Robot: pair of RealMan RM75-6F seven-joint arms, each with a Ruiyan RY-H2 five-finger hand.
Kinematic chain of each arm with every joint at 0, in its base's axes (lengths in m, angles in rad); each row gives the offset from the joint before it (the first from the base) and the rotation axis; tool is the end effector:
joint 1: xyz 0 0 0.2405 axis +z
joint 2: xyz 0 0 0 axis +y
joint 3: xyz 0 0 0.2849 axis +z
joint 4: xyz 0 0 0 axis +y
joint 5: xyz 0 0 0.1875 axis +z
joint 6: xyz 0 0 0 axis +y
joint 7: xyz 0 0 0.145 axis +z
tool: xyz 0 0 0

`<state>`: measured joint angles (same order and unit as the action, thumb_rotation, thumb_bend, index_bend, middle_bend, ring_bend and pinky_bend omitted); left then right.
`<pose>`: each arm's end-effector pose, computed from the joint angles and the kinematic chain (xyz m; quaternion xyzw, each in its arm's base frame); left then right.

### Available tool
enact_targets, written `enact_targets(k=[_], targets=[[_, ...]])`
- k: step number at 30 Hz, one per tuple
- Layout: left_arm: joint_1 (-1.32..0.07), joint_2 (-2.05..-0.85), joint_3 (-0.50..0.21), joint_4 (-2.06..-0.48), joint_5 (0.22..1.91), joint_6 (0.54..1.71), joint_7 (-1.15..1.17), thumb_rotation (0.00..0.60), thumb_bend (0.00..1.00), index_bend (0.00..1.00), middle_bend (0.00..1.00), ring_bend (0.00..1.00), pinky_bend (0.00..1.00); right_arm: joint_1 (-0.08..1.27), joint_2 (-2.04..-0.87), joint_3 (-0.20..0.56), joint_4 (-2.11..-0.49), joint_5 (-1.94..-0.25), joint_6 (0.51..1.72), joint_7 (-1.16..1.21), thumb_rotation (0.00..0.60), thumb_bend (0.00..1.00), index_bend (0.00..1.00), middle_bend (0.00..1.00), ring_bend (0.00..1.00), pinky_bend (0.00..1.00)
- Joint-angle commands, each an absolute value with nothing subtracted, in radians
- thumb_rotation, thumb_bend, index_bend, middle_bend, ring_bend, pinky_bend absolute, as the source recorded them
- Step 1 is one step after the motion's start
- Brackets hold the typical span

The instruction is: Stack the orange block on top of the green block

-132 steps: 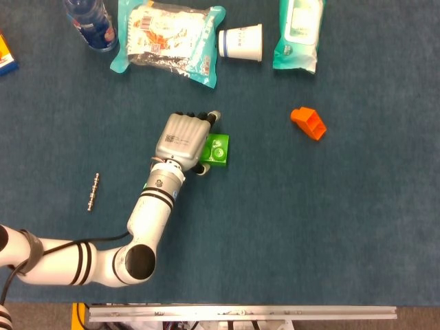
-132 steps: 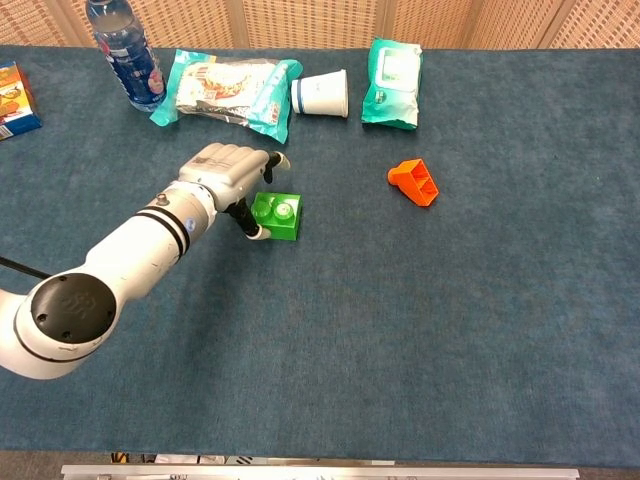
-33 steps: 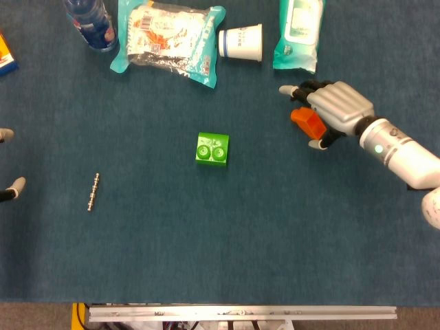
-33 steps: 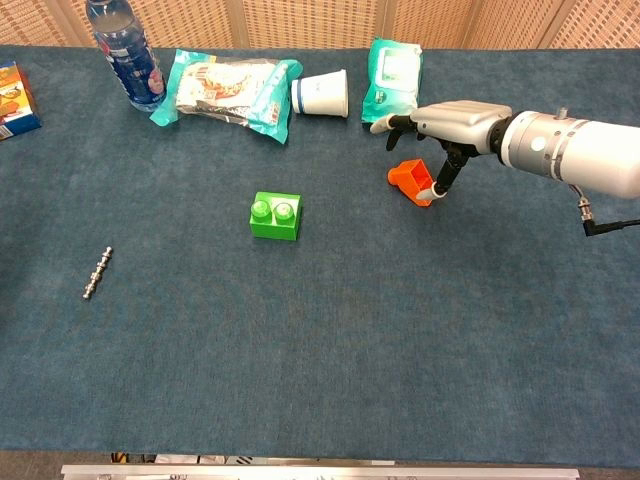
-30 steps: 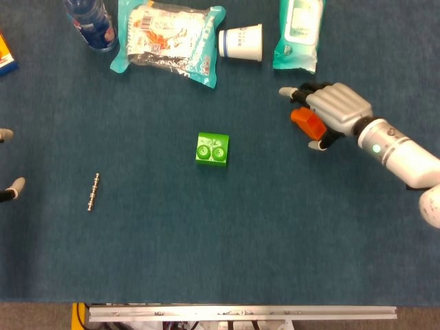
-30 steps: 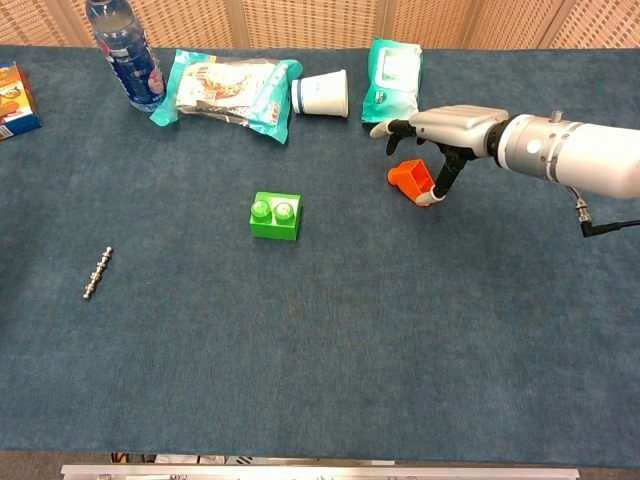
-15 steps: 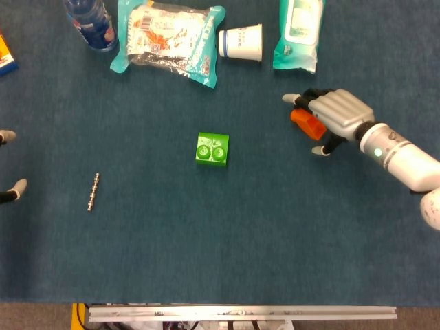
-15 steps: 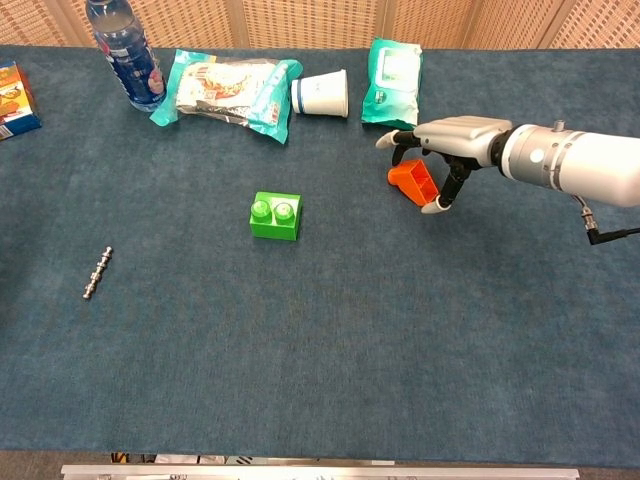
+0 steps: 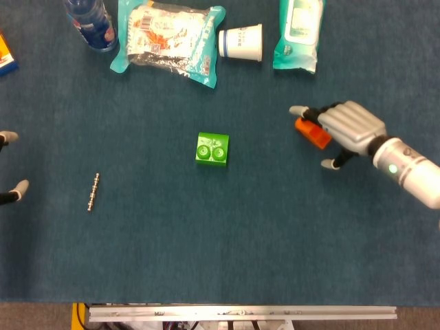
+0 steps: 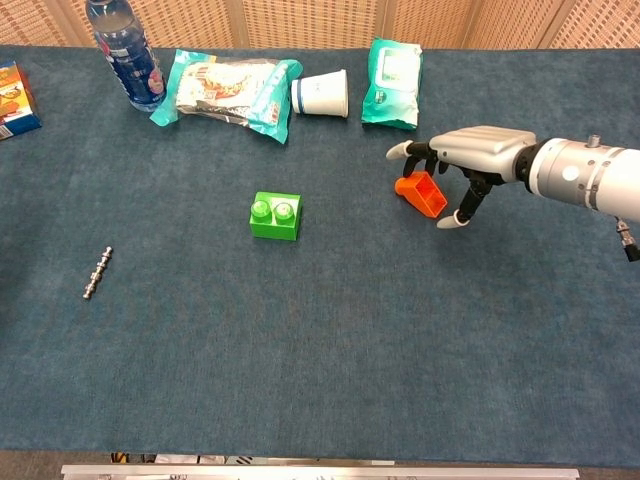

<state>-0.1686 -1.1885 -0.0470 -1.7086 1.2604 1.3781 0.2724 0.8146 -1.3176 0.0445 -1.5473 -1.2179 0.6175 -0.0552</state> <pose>-0.3267 0.2034 0.1546 -0.5965 -0.4247 -0.3023 0.6103 -0.1979 -0.3443 0.0294 0.8173 -0.4299 0.2424 0.2975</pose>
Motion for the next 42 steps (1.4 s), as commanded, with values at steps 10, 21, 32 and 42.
enact_targets(k=[10, 21, 32, 42], targets=[[-0.167, -1.19, -0.046, -1.71, 1.255, 1.364, 0.282, 0.6, 0.16, 0.28, 0.34, 0.28, 0.28, 0.758, -1.243, -0.014, -1.675, -1.323, 0.678, -0.04, 0.6, 0.15, 0.01, 0.26, 0.35, 0.34], [-0.159, -1.183, -0.046, -1.719, 1.261, 1.371, 0.281, 0.6, 0.16, 0.28, 0.34, 0.28, 0.28, 0.751, -1.215, -0.035, -1.768, -1.422, 0.71, -0.04, 0.6, 0.15, 0.01, 0.26, 0.35, 0.34], [-0.157, -1.18, -0.043, -1.724, 1.263, 1.361, 0.275, 0.6, 0.16, 0.28, 0.34, 0.28, 0.28, 0.75, -1.205, 0.023, -1.694, -1.396, 0.78, -0.107, 0.6, 0.15, 0.13, 0.31, 0.3, 0.35], [-0.148, -1.169, -0.04, -1.739, 1.263, 1.362, 0.267, 0.6, 0.16, 0.28, 0.34, 0.28, 0.28, 0.795, -1.33, 0.068, -1.51, -1.31, 0.757, -0.213, 0.6, 0.09, 0.17, 0.31, 0.28, 0.35]])
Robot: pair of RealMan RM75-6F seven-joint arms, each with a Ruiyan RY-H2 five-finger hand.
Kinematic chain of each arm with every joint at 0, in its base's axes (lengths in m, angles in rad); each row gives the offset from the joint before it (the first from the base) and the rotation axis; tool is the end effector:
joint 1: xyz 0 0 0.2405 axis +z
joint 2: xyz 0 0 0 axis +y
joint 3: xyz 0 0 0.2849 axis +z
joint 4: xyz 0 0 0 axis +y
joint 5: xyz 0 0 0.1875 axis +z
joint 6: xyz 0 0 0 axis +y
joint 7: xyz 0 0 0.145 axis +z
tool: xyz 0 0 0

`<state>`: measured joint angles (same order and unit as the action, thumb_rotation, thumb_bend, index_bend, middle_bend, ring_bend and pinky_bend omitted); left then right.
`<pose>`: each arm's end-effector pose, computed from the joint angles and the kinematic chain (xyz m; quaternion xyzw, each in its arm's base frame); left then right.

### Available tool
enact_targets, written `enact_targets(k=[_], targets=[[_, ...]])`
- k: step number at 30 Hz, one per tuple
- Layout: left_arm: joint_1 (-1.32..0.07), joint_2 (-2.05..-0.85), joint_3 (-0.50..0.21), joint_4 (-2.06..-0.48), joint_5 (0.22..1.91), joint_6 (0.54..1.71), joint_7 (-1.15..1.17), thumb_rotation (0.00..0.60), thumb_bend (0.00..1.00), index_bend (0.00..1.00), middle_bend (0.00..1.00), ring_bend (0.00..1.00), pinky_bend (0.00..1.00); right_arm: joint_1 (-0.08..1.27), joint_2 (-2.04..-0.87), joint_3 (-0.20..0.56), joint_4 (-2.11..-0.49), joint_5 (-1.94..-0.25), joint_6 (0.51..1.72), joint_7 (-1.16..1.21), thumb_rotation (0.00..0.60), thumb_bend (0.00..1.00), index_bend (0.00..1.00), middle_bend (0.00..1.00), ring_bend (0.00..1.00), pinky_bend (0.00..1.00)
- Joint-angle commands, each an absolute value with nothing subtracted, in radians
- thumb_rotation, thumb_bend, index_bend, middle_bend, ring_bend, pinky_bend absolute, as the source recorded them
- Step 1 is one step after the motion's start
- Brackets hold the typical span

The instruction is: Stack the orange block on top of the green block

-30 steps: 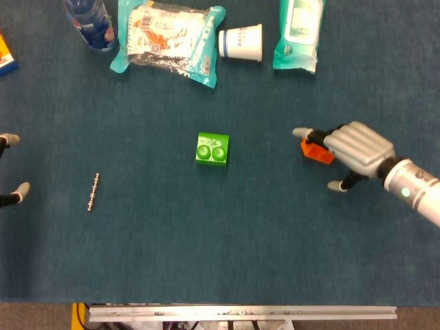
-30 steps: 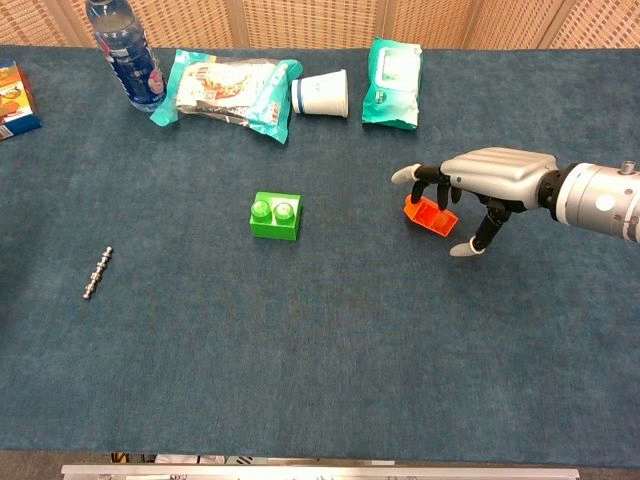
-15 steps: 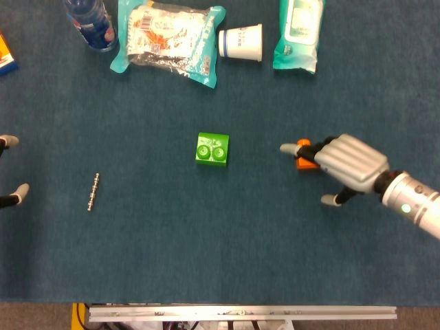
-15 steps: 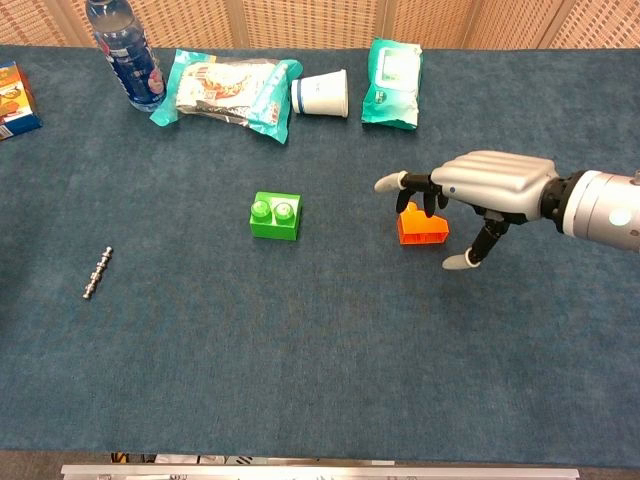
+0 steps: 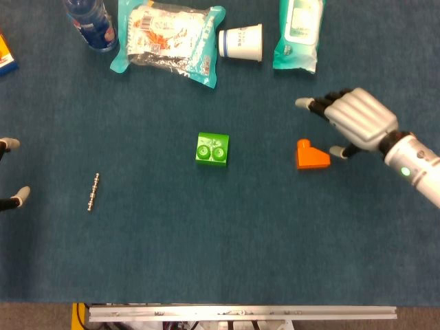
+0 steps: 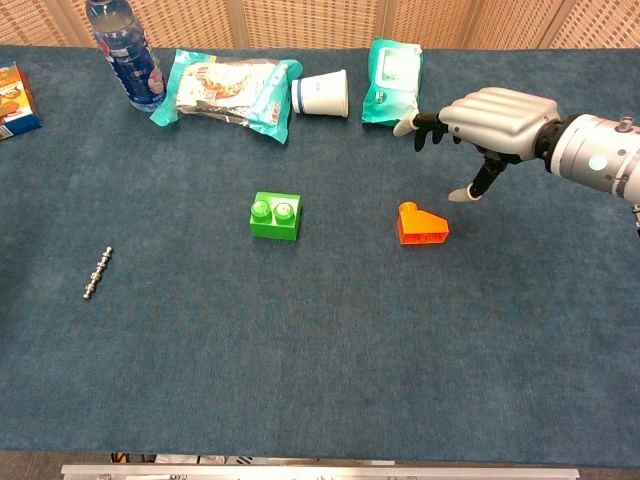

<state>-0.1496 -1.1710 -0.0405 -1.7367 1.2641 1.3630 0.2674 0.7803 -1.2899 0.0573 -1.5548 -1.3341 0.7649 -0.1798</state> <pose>-0.3269 0.1950 0.1550 -0.5965 -0.4391 -0.2961 0.6031 -0.1898 -0.3485 0.0529 0.8374 -0.3177 0.2800 0.3457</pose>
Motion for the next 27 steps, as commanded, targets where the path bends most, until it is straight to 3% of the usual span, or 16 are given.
enact_targets(k=[1, 12, 27], targets=[[-0.147, -1.167, -0.04, -1.741, 1.261, 1.362, 0.266, 0.6, 0.16, 0.28, 0.34, 0.28, 0.28, 0.8, -1.351, 0.07, -1.486, -1.301, 0.753, -0.227, 0.6, 0.05, 0.17, 0.31, 0.28, 0.35], [-0.138, -1.15, -0.034, -1.759, 1.261, 1.36, 0.253, 0.6, 0.16, 0.28, 0.34, 0.28, 0.28, 0.84, -1.497, 0.073, -1.325, -1.273, 0.734, -0.309, 0.6, 0.01, 0.16, 0.31, 0.28, 0.35], [-0.129, -1.141, -0.032, -1.762, 1.276, 1.366, 0.237, 0.6, 0.16, 0.28, 0.34, 0.28, 0.28, 0.822, -1.472, -0.002, -1.405, -1.346, 0.742, -0.34, 0.6, 0.01, 0.16, 0.31, 0.28, 0.35]])
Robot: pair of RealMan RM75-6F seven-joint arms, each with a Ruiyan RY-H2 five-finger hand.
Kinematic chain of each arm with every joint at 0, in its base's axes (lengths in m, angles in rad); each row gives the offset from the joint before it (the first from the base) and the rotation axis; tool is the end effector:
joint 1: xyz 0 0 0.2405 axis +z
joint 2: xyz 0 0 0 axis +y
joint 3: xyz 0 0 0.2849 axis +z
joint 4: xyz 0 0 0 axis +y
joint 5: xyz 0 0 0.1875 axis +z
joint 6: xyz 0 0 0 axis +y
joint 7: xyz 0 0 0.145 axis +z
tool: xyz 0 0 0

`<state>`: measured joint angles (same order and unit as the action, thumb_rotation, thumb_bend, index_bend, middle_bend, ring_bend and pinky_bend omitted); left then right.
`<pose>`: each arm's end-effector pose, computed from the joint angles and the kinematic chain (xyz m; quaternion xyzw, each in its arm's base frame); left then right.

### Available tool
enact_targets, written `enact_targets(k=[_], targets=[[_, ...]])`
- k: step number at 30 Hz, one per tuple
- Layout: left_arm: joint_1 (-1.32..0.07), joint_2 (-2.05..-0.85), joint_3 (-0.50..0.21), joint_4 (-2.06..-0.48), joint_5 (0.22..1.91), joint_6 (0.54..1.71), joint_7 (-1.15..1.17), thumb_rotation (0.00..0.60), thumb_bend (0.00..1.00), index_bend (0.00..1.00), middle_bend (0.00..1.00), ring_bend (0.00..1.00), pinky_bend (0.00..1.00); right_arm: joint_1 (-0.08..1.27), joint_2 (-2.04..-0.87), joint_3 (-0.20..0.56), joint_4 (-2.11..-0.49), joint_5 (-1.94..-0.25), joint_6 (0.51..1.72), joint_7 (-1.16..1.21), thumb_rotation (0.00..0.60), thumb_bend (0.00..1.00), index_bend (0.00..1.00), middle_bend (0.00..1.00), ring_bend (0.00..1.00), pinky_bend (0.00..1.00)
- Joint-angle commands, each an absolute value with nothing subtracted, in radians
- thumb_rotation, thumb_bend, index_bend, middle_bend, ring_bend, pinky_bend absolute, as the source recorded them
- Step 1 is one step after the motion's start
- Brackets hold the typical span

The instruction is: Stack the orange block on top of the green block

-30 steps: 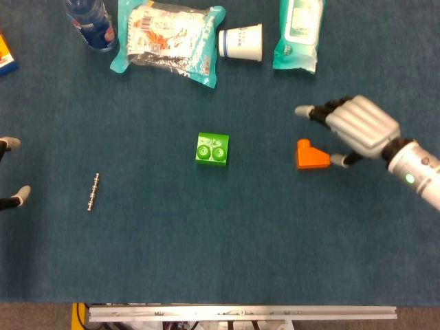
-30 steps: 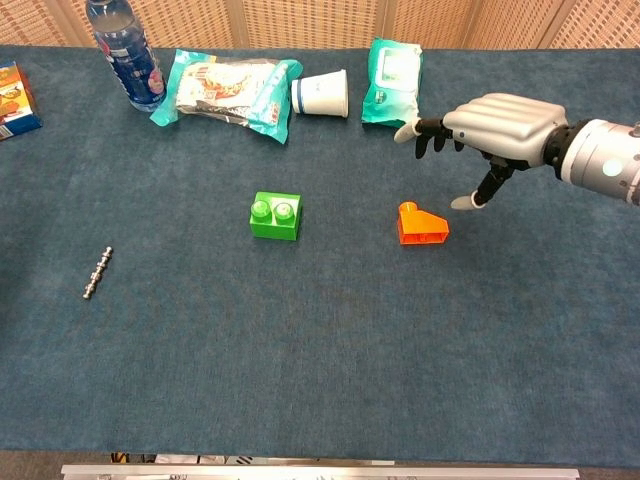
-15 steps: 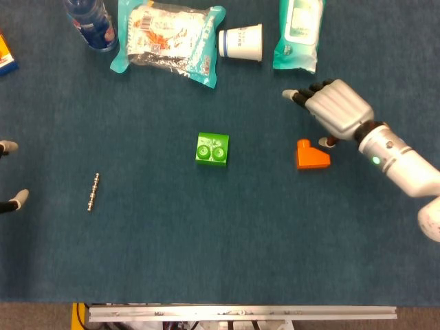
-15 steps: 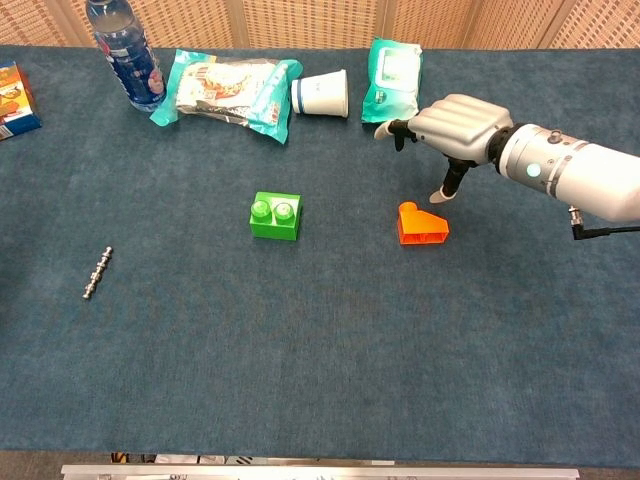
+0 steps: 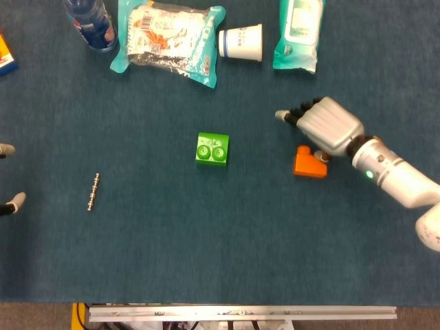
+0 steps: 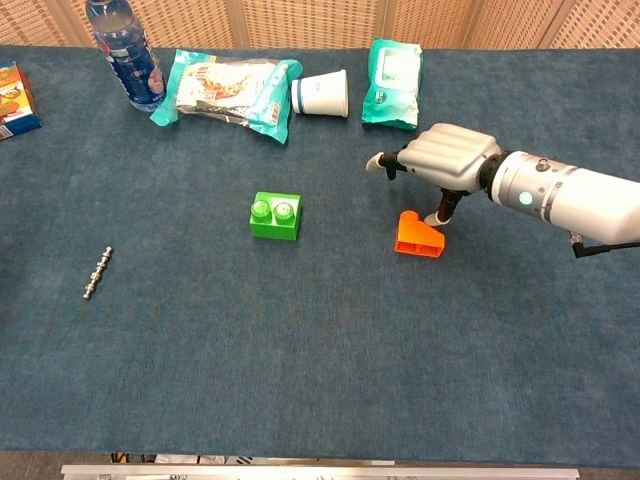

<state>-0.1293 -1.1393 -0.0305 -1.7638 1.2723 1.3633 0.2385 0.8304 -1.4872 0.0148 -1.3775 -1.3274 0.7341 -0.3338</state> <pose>-0.3277 0.1861 0.1621 -0.5907 -0.4518 -0.2959 0.5995 -0.1884 -0.3521 -0.0118 0.8773 -0.2460 0.2353 0.3383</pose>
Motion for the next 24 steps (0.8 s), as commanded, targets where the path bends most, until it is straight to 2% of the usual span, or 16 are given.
enact_targets(k=[1, 12, 16, 24], targets=[[-0.13, -1.143, -0.032, -1.762, 1.279, 1.367, 0.237, 0.6, 0.16, 0.28, 0.34, 0.28, 0.28, 0.819, -1.468, -0.009, -1.417, -1.355, 0.745, -0.341, 0.6, 0.01, 0.16, 0.31, 0.28, 0.35], [-0.128, -1.15, -0.035, -1.763, 1.294, 1.378, 0.242, 0.6, 0.16, 0.28, 0.34, 0.28, 0.28, 0.787, -1.408, -0.055, -1.523, -1.414, 0.783, -0.358, 0.6, 0.01, 0.17, 0.32, 0.28, 0.35], [-0.127, -1.15, -0.033, -1.764, 1.294, 1.376, 0.242, 0.6, 0.16, 0.28, 0.34, 0.28, 0.28, 0.772, -1.394, -0.053, -1.517, -1.395, 0.792, -0.357, 0.6, 0.02, 0.21, 0.32, 0.28, 0.35], [-0.128, -1.15, -0.033, -1.771, 1.301, 1.377, 0.247, 0.6, 0.16, 0.28, 0.34, 0.28, 0.27, 0.771, -1.423, -0.037, -1.483, -1.388, 0.786, -0.335, 0.6, 0.12, 0.32, 0.33, 0.28, 0.35]])
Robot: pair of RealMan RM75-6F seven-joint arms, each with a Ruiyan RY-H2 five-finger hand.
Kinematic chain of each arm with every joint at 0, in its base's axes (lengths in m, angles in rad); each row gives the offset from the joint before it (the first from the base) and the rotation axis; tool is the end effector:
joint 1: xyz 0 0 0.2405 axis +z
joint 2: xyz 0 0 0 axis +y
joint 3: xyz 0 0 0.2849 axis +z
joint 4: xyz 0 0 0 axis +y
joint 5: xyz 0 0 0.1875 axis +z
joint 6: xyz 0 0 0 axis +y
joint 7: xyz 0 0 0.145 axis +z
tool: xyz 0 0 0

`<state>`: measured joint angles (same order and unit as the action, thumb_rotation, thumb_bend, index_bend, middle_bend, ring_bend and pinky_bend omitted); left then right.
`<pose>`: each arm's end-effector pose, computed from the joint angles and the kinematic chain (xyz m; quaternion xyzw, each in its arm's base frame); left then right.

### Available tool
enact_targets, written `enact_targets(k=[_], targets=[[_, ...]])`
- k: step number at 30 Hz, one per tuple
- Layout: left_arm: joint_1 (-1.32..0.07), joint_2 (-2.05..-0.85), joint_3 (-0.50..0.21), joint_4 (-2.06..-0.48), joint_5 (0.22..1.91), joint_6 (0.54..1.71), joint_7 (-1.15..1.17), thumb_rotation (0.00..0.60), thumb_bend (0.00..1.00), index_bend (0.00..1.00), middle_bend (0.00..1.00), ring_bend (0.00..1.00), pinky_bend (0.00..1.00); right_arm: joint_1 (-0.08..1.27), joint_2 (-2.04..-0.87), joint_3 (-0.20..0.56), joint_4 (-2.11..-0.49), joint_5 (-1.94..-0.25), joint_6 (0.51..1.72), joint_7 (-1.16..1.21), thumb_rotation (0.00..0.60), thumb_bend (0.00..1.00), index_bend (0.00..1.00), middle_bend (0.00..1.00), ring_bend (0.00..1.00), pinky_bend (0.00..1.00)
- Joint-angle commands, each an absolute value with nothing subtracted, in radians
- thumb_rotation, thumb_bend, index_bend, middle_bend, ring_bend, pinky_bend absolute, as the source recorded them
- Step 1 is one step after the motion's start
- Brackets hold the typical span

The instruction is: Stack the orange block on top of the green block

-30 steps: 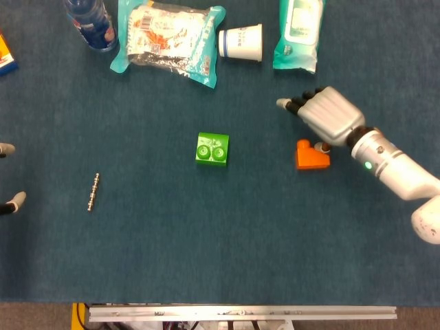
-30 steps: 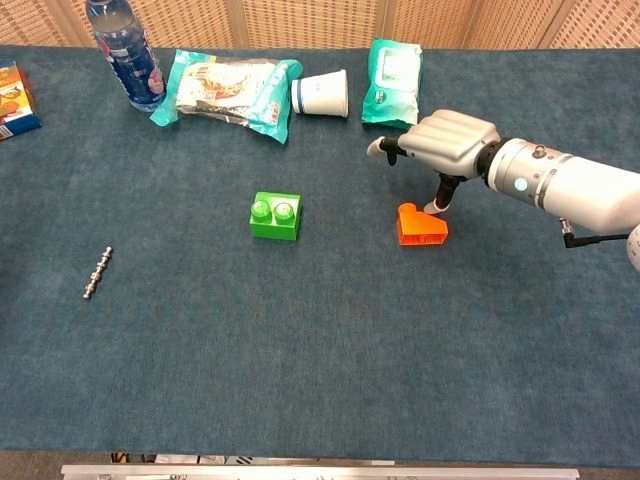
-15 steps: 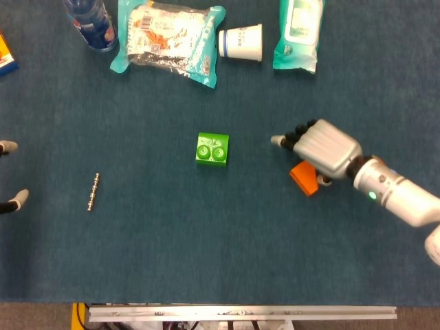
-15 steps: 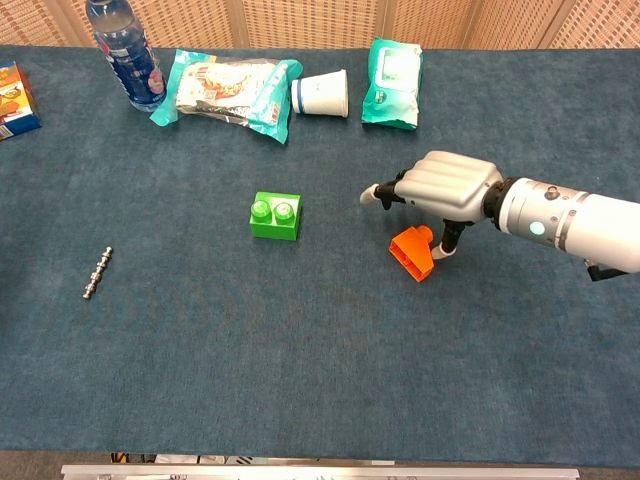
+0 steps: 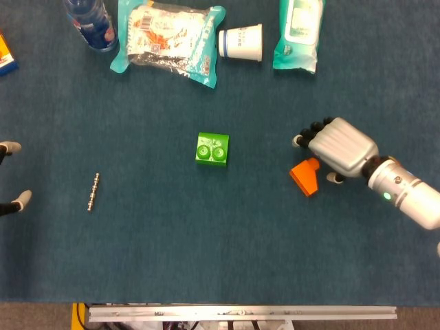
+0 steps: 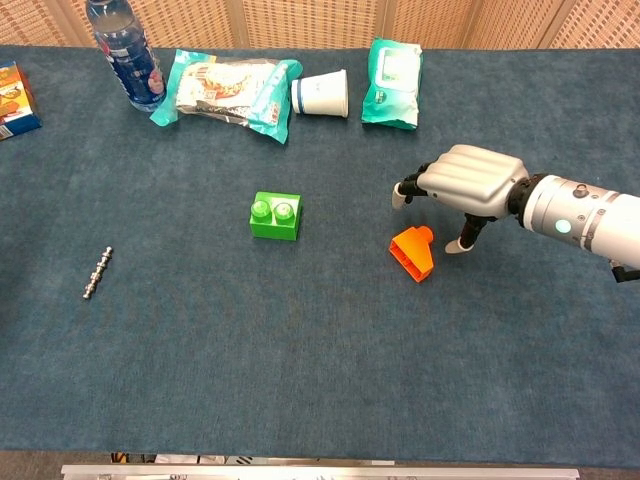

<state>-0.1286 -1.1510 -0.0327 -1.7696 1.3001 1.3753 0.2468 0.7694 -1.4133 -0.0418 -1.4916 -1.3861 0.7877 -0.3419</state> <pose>-0.3214 0.1869 0.1587 -0.5956 -0.4439 -0.3077 0.5945 -0.2027 -0.3201 0.0040 0.8835 -0.2472 0.2325 0.3229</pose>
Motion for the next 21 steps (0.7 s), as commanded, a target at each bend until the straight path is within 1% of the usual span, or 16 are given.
enact_targets(k=[1, 15, 21], targets=[[-0.126, -1.149, -0.033, -1.773, 1.3, 1.379, 0.246, 0.6, 0.16, 0.28, 0.34, 0.28, 0.27, 0.772, -1.429, -0.036, -1.476, -1.39, 0.784, -0.333, 0.6, 0.12, 0.33, 0.33, 0.28, 0.35], [-0.123, -1.147, -0.031, -1.766, 1.302, 1.374, 0.234, 0.6, 0.16, 0.28, 0.34, 0.28, 0.27, 0.772, -1.445, -0.031, -1.463, -1.377, 0.771, -0.363, 0.6, 0.13, 0.42, 0.34, 0.28, 0.35], [-0.121, -1.147, -0.03, -1.762, 1.301, 1.374, 0.229, 0.6, 0.16, 0.28, 0.34, 0.28, 0.27, 0.775, -1.454, -0.029, -1.459, -1.367, 0.761, -0.382, 0.6, 0.18, 0.43, 0.34, 0.28, 0.35]])
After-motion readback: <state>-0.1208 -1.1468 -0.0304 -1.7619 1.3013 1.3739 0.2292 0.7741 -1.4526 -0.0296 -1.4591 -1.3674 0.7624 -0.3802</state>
